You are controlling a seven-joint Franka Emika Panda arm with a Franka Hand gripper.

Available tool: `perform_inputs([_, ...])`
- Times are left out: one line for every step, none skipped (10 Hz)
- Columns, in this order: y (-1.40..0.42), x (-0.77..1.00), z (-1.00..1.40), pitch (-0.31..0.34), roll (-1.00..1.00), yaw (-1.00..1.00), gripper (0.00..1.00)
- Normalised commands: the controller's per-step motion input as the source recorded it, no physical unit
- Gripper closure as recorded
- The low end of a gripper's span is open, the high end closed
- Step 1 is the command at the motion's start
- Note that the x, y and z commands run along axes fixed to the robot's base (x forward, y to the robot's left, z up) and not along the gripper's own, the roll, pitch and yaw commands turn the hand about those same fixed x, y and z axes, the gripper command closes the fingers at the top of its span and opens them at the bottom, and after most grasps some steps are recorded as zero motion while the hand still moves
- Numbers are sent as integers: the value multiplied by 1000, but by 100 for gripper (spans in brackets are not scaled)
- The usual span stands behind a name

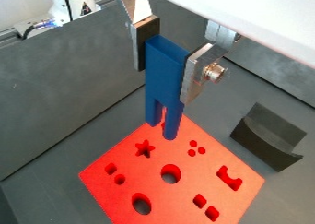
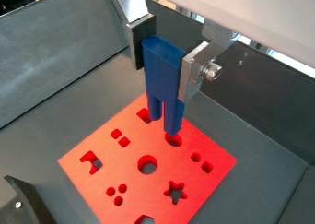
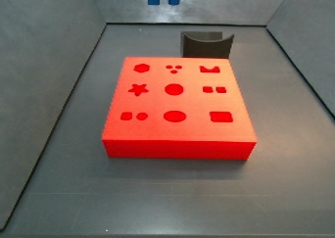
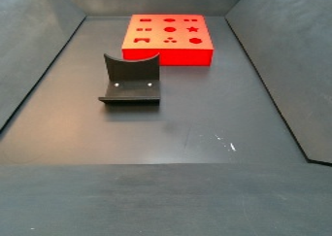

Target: Insert the square-circle object.

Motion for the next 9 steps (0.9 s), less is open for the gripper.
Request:
perform_inputs([0,0,-303,0,-21,-86,100])
perform_inputs([-237,40,-546,-1,1,0,100])
perform_inputs([-314,69,-877,-26,41,0,100])
perform_inputs([-197,26,-1000,-86,0,17,100])
perform_inputs([-209,-29,-1000,-91,0,14,100])
perform_inputs([-249,0,-843,-76,61,0,100])
perform_inputs([-286,0,-729,-27,123,17,100])
perform_inputs([-349,0,-760,-47,141,83,100])
perform_inputs([-343,-80,-731,-43,169,120,100])
